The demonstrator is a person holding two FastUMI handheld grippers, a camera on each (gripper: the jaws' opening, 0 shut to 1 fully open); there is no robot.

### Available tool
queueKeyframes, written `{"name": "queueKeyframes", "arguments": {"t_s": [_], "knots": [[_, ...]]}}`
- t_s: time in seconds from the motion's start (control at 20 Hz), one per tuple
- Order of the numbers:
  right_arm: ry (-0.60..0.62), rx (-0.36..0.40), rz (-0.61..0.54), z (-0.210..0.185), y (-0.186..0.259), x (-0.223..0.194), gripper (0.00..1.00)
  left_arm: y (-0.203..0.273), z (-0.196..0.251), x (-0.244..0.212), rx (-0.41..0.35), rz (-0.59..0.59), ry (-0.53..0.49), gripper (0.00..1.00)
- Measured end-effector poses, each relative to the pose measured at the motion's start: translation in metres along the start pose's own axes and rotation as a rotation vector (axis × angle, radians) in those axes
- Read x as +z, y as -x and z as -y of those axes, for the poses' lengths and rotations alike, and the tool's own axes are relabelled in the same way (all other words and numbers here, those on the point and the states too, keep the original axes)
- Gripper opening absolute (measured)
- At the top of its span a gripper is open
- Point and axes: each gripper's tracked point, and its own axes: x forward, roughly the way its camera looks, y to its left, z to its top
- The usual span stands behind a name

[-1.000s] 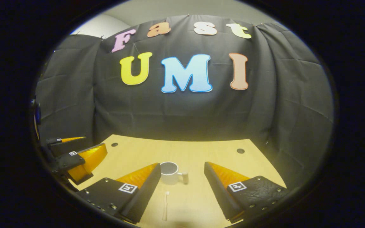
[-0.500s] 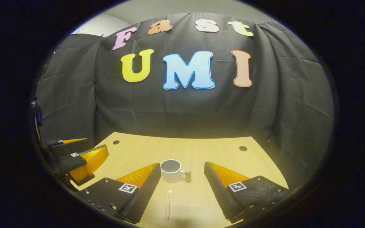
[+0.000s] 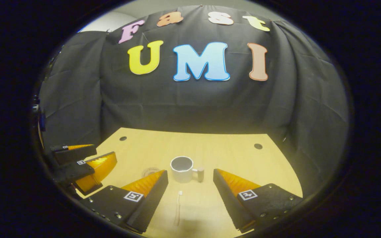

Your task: Put the toothbrush and toothpaste on the desktop into the cup, then pick up the cup and place it on the coaster on the desktop.

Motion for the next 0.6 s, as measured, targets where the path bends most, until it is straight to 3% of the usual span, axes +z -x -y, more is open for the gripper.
{"name": "queueKeyframes", "arguments": {"t_s": [0.6], "knots": [[-0.021, 0.060, -0.216, -0.025, -0.035, -0.069, 0.89, -0.026, -0.003, -0.113, -0.042, -0.298, 0.013, 0.94]]}}
